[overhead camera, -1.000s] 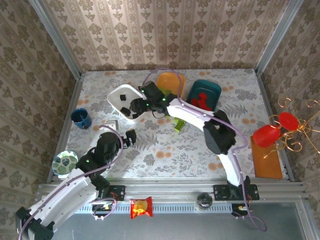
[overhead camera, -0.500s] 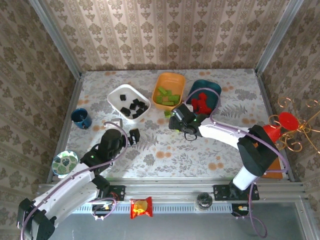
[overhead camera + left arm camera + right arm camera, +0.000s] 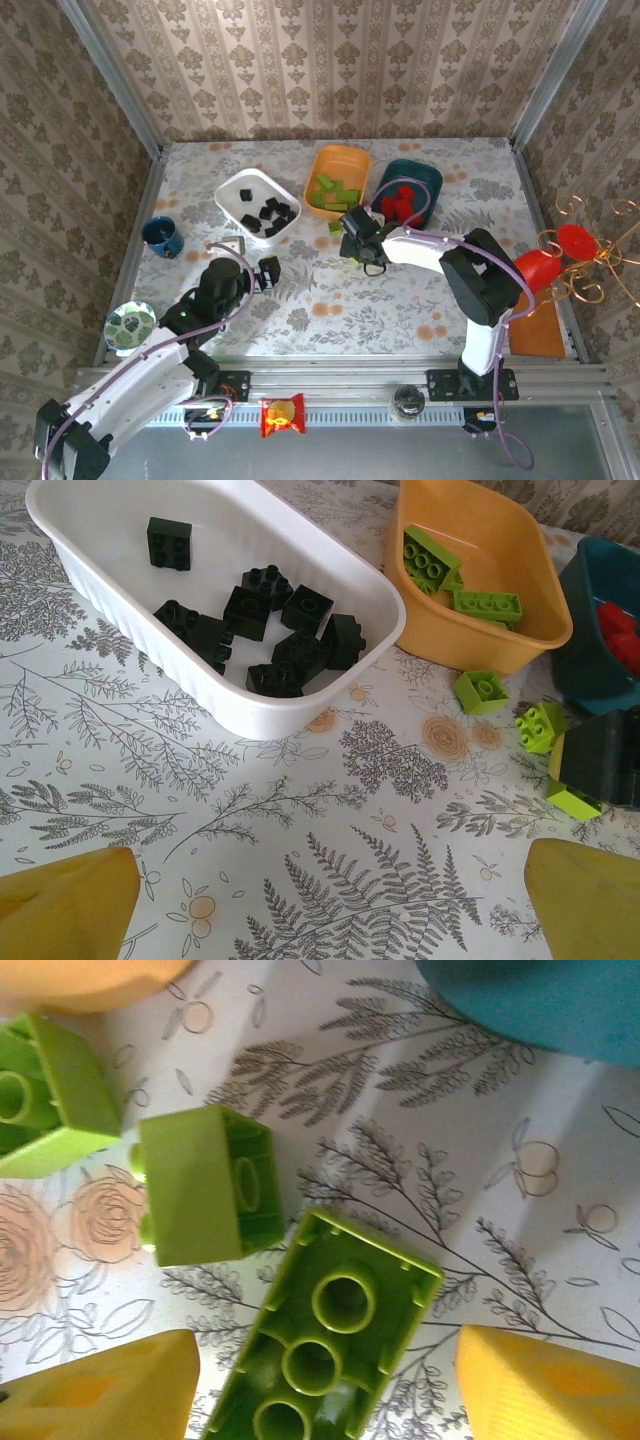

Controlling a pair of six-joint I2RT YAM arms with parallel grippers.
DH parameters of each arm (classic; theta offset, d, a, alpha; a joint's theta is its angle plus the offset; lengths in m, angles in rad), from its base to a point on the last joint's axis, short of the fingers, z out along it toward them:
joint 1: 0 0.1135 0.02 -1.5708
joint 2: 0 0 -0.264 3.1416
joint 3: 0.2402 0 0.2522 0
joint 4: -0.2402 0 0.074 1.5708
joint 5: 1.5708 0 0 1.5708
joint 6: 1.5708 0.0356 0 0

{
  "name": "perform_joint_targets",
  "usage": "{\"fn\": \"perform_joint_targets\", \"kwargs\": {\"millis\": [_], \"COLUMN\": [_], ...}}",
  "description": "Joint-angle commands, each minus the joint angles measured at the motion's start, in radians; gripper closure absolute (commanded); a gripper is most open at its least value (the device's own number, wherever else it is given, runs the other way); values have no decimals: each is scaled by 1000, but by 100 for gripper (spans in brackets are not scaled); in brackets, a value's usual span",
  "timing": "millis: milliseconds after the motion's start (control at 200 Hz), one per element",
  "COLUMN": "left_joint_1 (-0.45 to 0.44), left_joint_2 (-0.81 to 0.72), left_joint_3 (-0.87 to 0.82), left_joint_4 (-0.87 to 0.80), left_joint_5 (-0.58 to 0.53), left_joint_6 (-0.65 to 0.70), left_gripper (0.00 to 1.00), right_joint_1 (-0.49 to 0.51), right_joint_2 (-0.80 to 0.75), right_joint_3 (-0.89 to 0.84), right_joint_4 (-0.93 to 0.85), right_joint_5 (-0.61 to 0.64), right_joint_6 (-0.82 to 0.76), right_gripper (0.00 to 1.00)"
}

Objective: Sort the legos into containers by color
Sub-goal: Pick up the lego from the center of the table.

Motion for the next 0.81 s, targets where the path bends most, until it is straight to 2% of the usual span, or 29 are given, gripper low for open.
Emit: {"fn": "perform_joint_targets", "kwargs": {"millis": [0,150,310,425,635,710,800], "left_joint_1": [12,15,19,22,26,28,30], "left_joint_2": [-13,-11,-8,-9,-3,11,32], "left_joint_3": [2,2,5,6,5,3,5], "left_joint_4": [14,24,20,22,51,67,74], "left_joint_5": [16,21,34,52,78,93,104], "left_joint_6": [-14,-11,-7,8,24,25,20], "left_gripper": [0,0,0,0,0,0,0], "right_joint_1": [-1,-10,-10,-5,24,9,-29], "right_joint_2": [-2,18,-8,-85,-300,-304,-235], "right_joint_3": [-12,-28,-69,-110,-148,-83,29], "right_joint_4": [-54,-42,44,67,82,68,65], "right_joint_5": [57,50,-3,-36,-71,-70,-92], "right_joint_6": [34,25,-38,-90,-184,-224,-239], "right_gripper": [32,39,58,70,73,73,73]}}
